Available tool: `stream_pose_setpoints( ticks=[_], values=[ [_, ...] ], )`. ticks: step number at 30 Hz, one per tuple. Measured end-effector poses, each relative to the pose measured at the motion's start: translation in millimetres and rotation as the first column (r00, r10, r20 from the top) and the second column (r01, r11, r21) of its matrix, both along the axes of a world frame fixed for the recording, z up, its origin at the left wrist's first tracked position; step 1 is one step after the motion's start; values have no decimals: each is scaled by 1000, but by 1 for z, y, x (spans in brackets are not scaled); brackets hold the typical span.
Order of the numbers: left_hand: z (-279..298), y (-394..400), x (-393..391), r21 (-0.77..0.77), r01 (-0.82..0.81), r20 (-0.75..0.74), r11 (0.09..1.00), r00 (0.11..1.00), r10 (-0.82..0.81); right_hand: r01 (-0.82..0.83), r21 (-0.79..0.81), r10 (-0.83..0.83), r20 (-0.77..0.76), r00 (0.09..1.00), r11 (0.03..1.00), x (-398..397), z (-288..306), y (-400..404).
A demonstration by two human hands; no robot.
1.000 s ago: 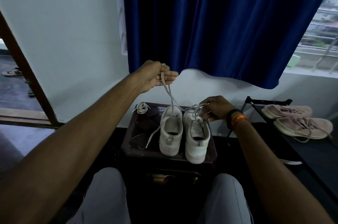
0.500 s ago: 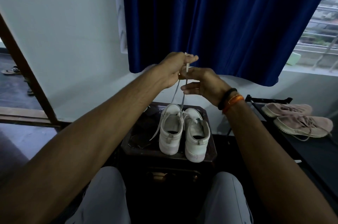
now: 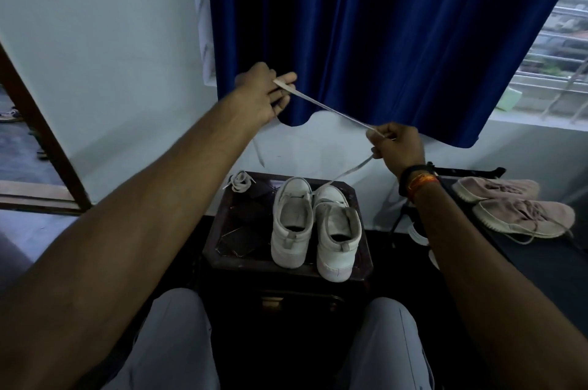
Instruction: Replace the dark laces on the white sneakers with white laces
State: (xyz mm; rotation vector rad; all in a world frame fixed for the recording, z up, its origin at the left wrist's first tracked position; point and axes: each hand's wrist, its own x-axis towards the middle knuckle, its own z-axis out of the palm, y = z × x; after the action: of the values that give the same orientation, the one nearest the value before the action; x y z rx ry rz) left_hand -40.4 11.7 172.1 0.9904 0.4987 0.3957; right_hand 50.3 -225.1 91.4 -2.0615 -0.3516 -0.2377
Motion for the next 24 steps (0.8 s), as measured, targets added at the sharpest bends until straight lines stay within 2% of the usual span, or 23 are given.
stream_pose_setpoints(
  ticks=[4, 6, 8, 9, 10, 11, 12, 13, 14, 16, 17, 19, 22, 24],
  values=[
    [-22, 20, 6, -66, -187, -41, 980, 982, 185, 147, 87, -146, -9, 989, 985, 16, -8, -9],
    [-36, 23, 14, -3, -267, -42, 964, 963, 267, 60, -30, -62, -63, 996, 998, 20, -10, -8],
    [-46, 16, 19, 124, -244, -8, 962, 969, 247, -64, -249, 27, -149, 988, 967, 17, -14, 0],
    [-49, 10, 22, 170, -207, 18, 963, 978, 207, -43, -362, 4, -107, 994, 931, 14, -17, 5],
    [-52, 6, 24, 201, -180, 46, 963, 984, 174, 27, -437, -25, 11, 1000, 899, 8, -19, 10],
    [-54, 2, 26, 226, -162, 74, 961, 986, 149, 73, -446, -8, 146, 989, 892, 1, -19, 14],
    [-55, -1, 27, 255, -141, 89, 957, 989, 122, 24, -434, 74, 209, 975, 901, -5, -20, 18],
    [-56, -4, 27, 282, -109, 93, 953, 992, 86, -116, -434, 210, 176, 962, 893, -7, -21, 20],
    [-53, -8, 26, 297, -72, 84, 952, 995, 48, -290, -454, 353, 60, 934, 843, -9, -23, 22],
    [-48, -15, 23, 268, -12, 63, 963, 998, -5, -557, -526, 529, -221, 819, 642, -12, -31, 22],
    [-46, -17, 23, 237, 11, 70, 971, 997, -28, -602, -568, 555, -282, 783, 561, -12, -38, 23],
    [-44, -17, 23, 190, 66, 81, 980, 993, -82, -593, -645, 554, -301, 776, 481, -8, -51, 25],
    [-44, -20, 24, 191, 177, 60, 966, 980, -191, -611, -607, 570, -295, 767, 508, -3, -59, 25],
    [-47, -28, 23, 299, 247, 21, 922, 964, -265, -596, -581, 560, -270, 783, 554, 1, -60, 23]
  ],
)
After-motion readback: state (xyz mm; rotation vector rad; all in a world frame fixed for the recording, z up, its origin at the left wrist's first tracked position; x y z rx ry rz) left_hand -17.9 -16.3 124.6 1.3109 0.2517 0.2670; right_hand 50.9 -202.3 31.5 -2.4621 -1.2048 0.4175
